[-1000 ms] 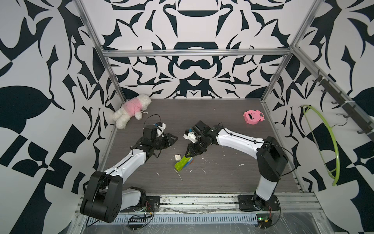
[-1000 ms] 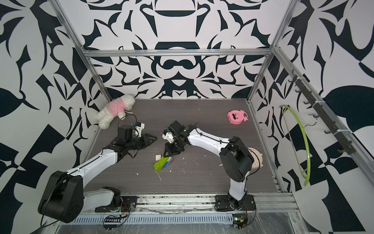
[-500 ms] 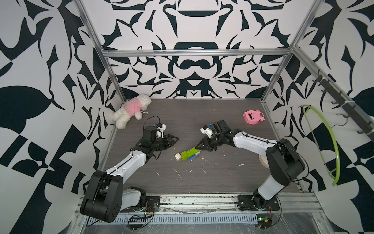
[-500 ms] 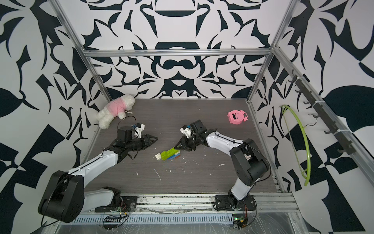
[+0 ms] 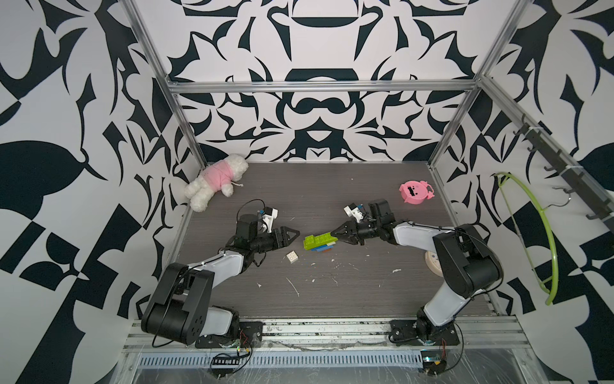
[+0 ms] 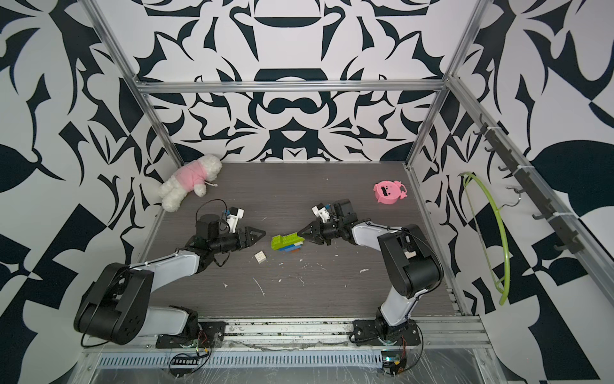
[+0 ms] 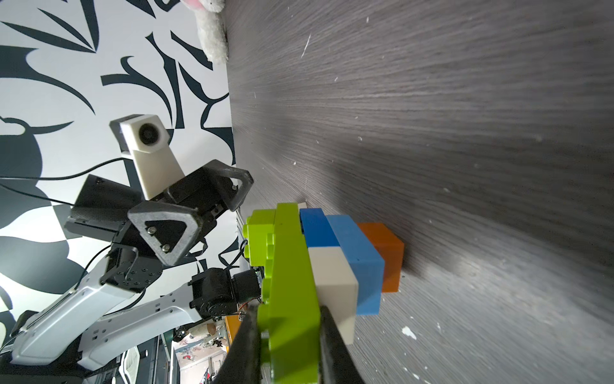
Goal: Assemble a heart with lego
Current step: Adjust the lego brick at the center of the board.
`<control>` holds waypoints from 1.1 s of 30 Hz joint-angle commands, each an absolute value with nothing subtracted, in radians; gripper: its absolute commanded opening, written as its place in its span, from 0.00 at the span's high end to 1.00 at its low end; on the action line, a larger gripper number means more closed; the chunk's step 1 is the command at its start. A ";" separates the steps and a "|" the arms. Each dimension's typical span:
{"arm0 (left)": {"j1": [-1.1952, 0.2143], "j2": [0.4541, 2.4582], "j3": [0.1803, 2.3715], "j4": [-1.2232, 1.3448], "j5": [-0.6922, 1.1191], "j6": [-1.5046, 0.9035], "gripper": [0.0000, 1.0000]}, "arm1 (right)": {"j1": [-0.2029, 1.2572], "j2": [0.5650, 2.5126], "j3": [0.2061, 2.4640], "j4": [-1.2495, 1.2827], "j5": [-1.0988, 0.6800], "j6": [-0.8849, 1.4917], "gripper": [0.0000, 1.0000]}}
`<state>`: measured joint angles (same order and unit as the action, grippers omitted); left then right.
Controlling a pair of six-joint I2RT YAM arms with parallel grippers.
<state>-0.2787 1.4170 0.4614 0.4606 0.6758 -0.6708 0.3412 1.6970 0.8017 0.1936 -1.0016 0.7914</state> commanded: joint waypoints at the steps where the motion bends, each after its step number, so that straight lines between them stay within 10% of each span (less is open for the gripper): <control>1: -0.273 1.509 0.487 0.542 0.750 -0.776 0.30 | 0.314 1.705 0.773 0.260 -1.030 0.799 0.83; 33: -0.395 1.876 0.458 1.285 0.795 -1.304 0.59 | 0.250 1.864 0.686 0.554 -1.026 0.923 0.84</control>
<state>-0.3828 1.8488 0.4465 1.2091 0.7742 -1.2865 0.2501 1.8206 0.6979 0.5846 -1.1324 0.8986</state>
